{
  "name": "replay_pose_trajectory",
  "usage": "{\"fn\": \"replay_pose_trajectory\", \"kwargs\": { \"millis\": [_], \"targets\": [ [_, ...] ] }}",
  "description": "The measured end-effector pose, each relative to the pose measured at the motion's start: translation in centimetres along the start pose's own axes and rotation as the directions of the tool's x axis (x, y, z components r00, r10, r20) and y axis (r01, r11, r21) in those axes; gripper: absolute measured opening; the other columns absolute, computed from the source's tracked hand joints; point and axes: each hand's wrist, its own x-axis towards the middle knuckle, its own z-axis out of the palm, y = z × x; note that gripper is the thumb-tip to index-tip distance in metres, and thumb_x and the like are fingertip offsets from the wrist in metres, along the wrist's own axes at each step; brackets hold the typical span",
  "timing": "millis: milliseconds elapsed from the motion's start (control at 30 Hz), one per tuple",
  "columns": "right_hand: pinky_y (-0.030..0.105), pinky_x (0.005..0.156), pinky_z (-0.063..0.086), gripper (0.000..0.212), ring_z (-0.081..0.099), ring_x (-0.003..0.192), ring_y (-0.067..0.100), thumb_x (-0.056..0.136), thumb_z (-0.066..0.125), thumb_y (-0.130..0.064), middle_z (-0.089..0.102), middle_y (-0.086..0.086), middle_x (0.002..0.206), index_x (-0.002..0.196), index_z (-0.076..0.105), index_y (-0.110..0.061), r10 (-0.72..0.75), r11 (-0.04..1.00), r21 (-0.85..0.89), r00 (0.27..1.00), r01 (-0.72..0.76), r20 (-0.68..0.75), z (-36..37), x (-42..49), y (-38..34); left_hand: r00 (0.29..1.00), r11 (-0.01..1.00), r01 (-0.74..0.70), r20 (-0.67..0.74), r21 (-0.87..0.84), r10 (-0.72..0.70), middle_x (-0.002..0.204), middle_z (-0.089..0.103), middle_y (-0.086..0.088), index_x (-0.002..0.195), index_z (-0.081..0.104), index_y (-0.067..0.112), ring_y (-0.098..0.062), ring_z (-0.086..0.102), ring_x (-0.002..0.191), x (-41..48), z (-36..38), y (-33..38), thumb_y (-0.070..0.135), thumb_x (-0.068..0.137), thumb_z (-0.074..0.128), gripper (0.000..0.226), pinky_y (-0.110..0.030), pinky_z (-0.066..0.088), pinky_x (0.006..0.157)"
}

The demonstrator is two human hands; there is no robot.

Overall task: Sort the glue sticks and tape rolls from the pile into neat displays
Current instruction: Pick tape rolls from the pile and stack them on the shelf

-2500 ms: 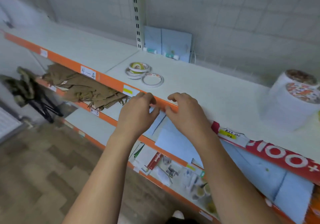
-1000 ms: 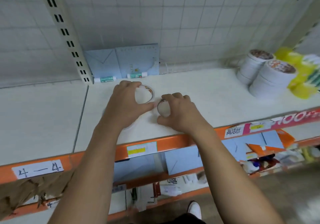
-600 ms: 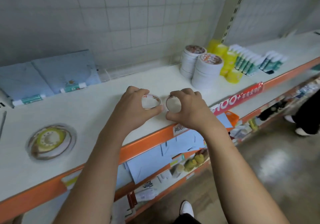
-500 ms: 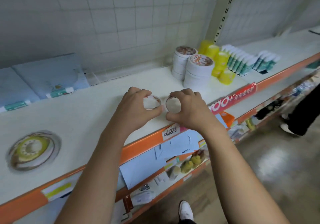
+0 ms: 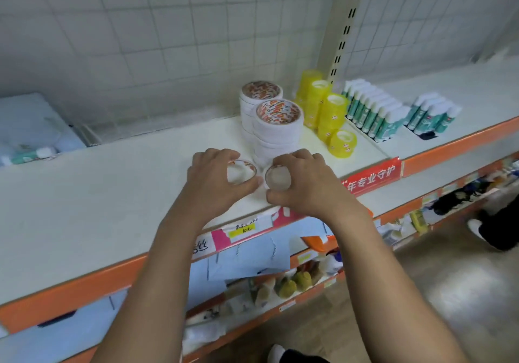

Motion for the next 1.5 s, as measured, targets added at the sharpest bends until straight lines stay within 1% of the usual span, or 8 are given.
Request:
{"fn": "replay_pose_trajectory", "kwargs": {
  "millis": [100,333,600,767,1000,1133,1333,1500],
  "targets": [
    [0.041,0.102,0.040,0.067,0.043,0.122,0.028,0.072,0.064,-0.053,0.050,0.002,0.131,0.133,0.050,-0.030,-0.065,0.998,-0.019,0.997,0.065,0.031,-0.3,0.0,1.3,0.999,0.999,0.047,-0.026,0.013,-0.047,0.121,0.051,0.008,0.125,0.054,0.029,-0.016,0.035,0.122,0.0,1.0,0.5,0.064,0.070,0.070,0.067,-0.039,0.036,0.103],
    [0.041,0.100,0.041,0.066,0.040,0.119,0.027,0.073,0.066,-0.049,0.048,0.001,0.135,0.135,0.050,-0.030,-0.154,0.987,0.038,0.988,0.154,-0.019,-2.4,-0.9,1.6,0.998,0.998,0.049,-0.051,0.034,-0.048,0.122,0.054,0.004,0.126,0.056,0.027,-0.017,0.036,0.122,0.5,0.1,1.7,0.061,0.067,0.071,0.069,-0.025,0.030,0.095],
    [0.035,0.099,0.039,0.068,0.040,0.121,0.027,0.072,0.066,-0.050,0.048,-0.004,0.134,0.135,0.051,-0.033,-0.210,0.977,0.025,0.975,0.212,-0.077,-5.8,-2.1,-0.1,0.998,0.998,-0.005,-0.064,0.055,0.008,0.120,0.056,0.002,0.122,0.058,0.027,-0.020,0.039,0.123,1.8,-3.5,3.0,0.056,0.069,0.072,0.063,-0.027,0.033,0.096],
    [0.038,0.100,0.040,0.070,0.043,0.120,0.030,0.068,0.067,-0.051,0.051,0.002,0.131,0.134,0.053,-0.033,-0.229,0.973,-0.010,0.963,0.230,-0.144,-8.1,0.3,-1.2,0.997,0.998,-0.055,-0.048,0.013,0.056,0.114,0.057,0.000,0.120,0.060,0.024,-0.024,0.047,0.117,3.2,-5.4,3.7,0.046,0.071,0.078,0.057,-0.040,0.040,0.103],
    [0.036,0.105,0.039,0.073,0.048,0.123,0.027,0.071,0.073,-0.044,0.052,0.008,0.132,0.138,0.050,-0.026,-0.298,0.954,0.015,0.950,0.301,-0.091,-8.3,6.5,-0.9,0.999,0.999,-0.032,-0.037,-0.009,0.032,0.117,0.056,0.002,0.124,0.059,0.026,-0.022,0.050,0.117,4.7,-6.6,3.8,0.046,0.072,0.079,0.059,-0.041,0.046,0.099],
    [0.032,0.096,0.044,0.067,0.055,0.114,0.026,0.068,0.076,-0.037,0.059,0.008,0.123,0.131,0.056,-0.022,-0.354,0.928,0.081,0.929,0.363,-0.108,-8.0,8.7,-0.3,0.997,1.000,-0.009,-0.083,0.003,0.009,0.123,0.055,-0.001,0.127,0.057,0.028,-0.021,0.047,0.123,5.7,-7.0,4.0,0.049,0.072,0.077,0.063,-0.039,0.044,0.102],
    [0.031,0.096,0.046,0.070,0.055,0.117,0.016,0.069,0.080,-0.042,0.059,-0.004,0.129,0.132,0.052,-0.026,-0.425,0.887,0.194,0.905,0.419,-0.014,-7.9,9.6,1.3,0.994,0.999,-0.048,-0.099,0.026,0.050,0.123,0.058,-0.002,0.128,0.056,0.023,-0.022,0.049,0.121,7.5,-5.9,6.3,0.053,0.073,0.076,0.066,-0.039,0.043,0.102],
    [0.034,0.091,0.051,0.076,0.058,0.114,0.016,0.064,0.087,-0.043,0.061,-0.006,0.125,0.131,0.052,-0.029,-0.354,0.905,0.260,0.935,0.336,0.023,-8.6,8.9,4.6,0.995,0.994,-0.102,-0.018,-0.023,0.102,0.118,0.060,-0.002,0.124,0.060,0.023,-0.022,0.052,0.117,9.0,-3.5,9.6,0.056,0.060,0.075,0.074,-0.038,0.046,0.099]
  ]
}}
